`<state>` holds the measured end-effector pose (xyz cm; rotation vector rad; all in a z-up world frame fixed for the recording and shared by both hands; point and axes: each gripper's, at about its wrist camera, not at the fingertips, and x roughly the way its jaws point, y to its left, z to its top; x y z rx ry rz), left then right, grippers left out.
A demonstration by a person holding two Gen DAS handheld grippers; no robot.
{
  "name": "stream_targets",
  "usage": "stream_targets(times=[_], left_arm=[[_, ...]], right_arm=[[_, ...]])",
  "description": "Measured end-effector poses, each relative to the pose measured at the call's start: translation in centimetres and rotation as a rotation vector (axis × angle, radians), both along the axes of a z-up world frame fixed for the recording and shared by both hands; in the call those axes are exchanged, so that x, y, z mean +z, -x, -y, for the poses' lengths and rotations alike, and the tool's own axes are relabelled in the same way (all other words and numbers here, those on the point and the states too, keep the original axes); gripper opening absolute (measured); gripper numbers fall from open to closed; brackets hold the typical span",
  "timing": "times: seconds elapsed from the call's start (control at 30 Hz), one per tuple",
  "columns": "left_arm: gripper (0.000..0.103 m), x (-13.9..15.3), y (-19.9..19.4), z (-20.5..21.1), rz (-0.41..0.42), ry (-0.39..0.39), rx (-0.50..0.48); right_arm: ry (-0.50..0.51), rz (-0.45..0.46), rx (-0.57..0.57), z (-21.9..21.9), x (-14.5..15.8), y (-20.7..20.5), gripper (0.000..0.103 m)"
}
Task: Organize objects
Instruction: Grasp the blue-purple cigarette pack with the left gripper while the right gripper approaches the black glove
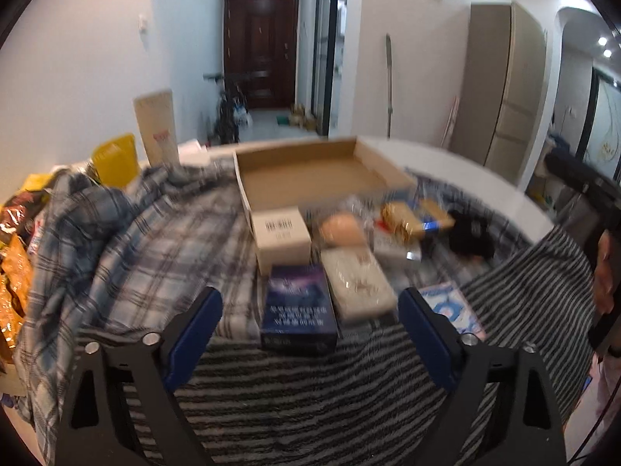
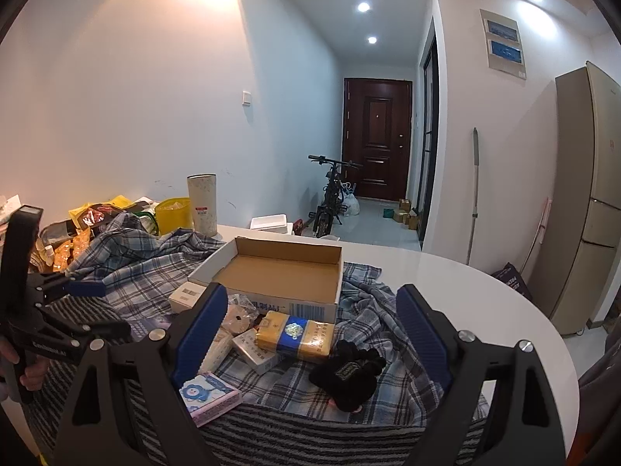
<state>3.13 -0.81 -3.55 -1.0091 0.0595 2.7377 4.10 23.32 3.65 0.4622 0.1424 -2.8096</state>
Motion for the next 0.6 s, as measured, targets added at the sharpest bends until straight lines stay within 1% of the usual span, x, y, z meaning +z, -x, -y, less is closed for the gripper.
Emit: stream_targets(times=[0.07, 0.17, 0.23, 0.27, 0.33, 0.4, 0.5, 0.6], left_arm=[[0.083, -0.9, 0.6, -0.5, 0.033, 0.029, -0.005], [0.080, -2.0, 1.5, -1.2, 0.071, 0.081, -0.024], [0.079, -2.5, 2.1, -1.4, 0.112, 0.083, -0.041], [0.076, -2.7, 2.4, -1.5, 0.125, 0.086, -0.046], [0.074, -3.2, 2.8, -1.6, 0.153, 0.096, -0.047], [0.070, -3.7, 3.3, -1.5, 0.192, 0.089, -0.043], [0.056, -4.7, 4.5, -1.0, 0.267, 0.065, -0.019], [0.055, -4.8, 5.0, -0.3, 0.282, 0.018, -0.005]], right_arm=[[-0.010, -0.017, -0.025, -0.2, -0.1, 0.1, 0.088], [0.006, 0.001, -0.027, -0.6, -0.5, 0.5, 0.088], [0.004, 0.012, -0.028, -0.7, -0.8, 0.8, 0.088], [-0.008, 0.013, -0.034, -0.7, -1.0, 0.9, 0.088], [-0.029, 0.009, -0.047, -0.7, -1.5, 1.0, 0.088], [-0.028, 0.021, -0.049, -0.8, -1.8, 1.3, 0.088], [-0.006, 0.037, -0.047, -1.4, -1.7, 1.8, 0.088], [-0.009, 0.041, -0.059, -1.6, -1.4, 2.2, 0.088]])
